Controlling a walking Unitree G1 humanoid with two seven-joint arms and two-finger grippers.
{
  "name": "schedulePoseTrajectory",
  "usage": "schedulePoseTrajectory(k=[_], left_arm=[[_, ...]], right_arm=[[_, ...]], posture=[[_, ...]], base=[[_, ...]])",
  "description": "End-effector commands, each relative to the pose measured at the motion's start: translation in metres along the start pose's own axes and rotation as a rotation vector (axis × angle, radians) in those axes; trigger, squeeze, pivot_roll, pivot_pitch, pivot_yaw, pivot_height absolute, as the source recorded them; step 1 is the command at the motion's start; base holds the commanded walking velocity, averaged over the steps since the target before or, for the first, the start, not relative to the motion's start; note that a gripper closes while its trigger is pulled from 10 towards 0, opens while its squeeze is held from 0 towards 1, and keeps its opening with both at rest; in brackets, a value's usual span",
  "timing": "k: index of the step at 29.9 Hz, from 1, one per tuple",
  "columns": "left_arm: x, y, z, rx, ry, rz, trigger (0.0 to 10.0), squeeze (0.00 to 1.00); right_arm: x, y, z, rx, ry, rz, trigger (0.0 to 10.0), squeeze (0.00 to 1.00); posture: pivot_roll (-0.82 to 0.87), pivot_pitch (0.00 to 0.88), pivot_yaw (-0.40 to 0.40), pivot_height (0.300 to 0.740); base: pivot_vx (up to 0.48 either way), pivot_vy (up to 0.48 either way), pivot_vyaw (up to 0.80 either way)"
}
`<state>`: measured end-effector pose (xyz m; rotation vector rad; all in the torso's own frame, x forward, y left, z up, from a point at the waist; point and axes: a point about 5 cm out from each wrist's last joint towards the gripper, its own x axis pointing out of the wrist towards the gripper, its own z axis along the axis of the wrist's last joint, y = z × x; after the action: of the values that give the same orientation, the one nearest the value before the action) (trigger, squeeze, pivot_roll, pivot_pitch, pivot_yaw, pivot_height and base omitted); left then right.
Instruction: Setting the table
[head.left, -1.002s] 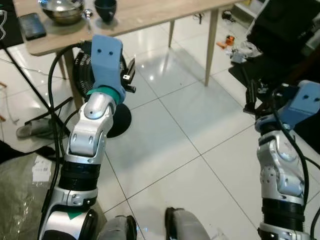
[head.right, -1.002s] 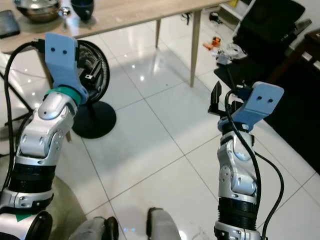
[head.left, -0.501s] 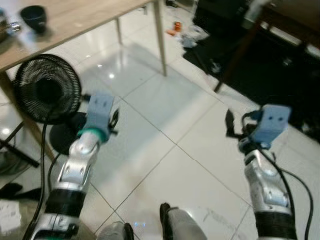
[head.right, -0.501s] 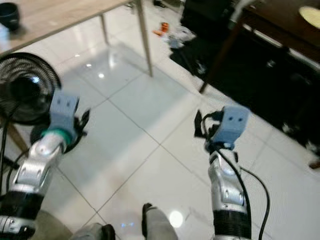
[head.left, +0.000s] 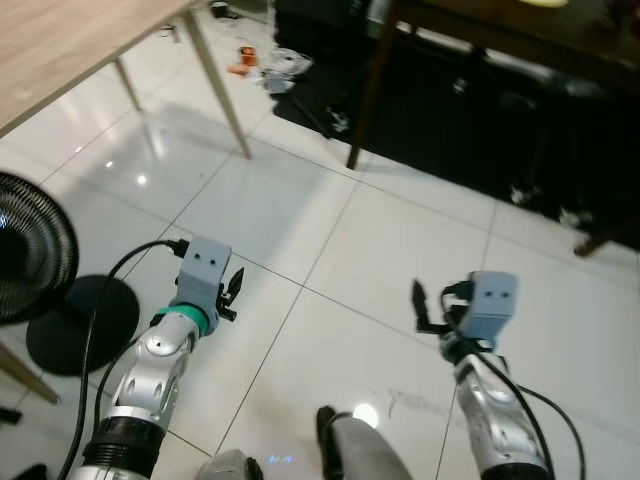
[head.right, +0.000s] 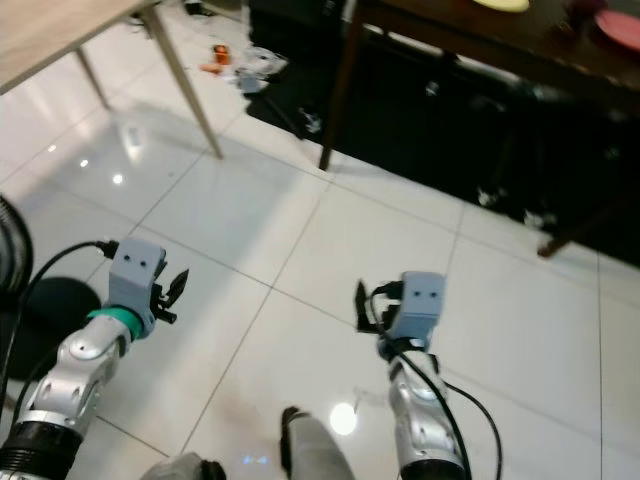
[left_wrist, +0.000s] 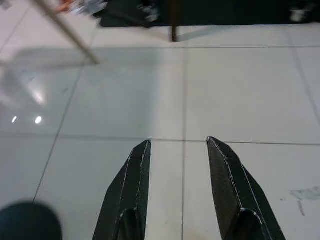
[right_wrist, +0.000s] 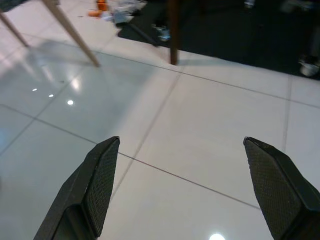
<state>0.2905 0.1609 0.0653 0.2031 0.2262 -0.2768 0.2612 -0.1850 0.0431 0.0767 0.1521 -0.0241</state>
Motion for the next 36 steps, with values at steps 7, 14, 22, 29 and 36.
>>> schedulePoseTrajectory(k=[7,14,22,29,36], left_arm=[[-0.001,-0.003,-0.004,0.007,-0.011,0.033,10.0,0.0],[0.004,0.008,0.005,0.026,-0.052,0.1,10.0,0.0],[0.01,0.027,0.021,0.087,-0.11,0.267,10.0,0.0],[0.014,0.029,0.022,0.096,-0.122,0.284,10.0,0.0],[0.018,0.028,0.025,0.101,-0.135,0.285,10.0,0.0]], right_arm=[[0.0,-0.006,-0.004,-0.002,-0.013,-0.037,10.0,0.0],[0.006,-0.008,0.003,-0.011,-0.043,-0.038,10.0,0.0],[0.015,-0.011,0.019,-0.017,-0.109,-0.049,10.0,0.0],[0.016,-0.012,0.021,-0.019,-0.124,-0.05,10.0,0.0],[0.019,-0.013,0.024,-0.018,-0.132,-0.056,10.0,0.0]], posture=[[0.01,0.056,0.024,0.74],[0.02,0.052,0.019,0.74],[0.02,0.046,0.018,0.74],[0.02,0.035,0.018,0.74],[0.01,0.023,0.02,0.74]], base=[[0.0,0.0,-0.79],[0.0,0.0,-0.79],[0.394,0.0,-0.1],[0.472,0.0,0.0],[0.474,0.0,0.0]])
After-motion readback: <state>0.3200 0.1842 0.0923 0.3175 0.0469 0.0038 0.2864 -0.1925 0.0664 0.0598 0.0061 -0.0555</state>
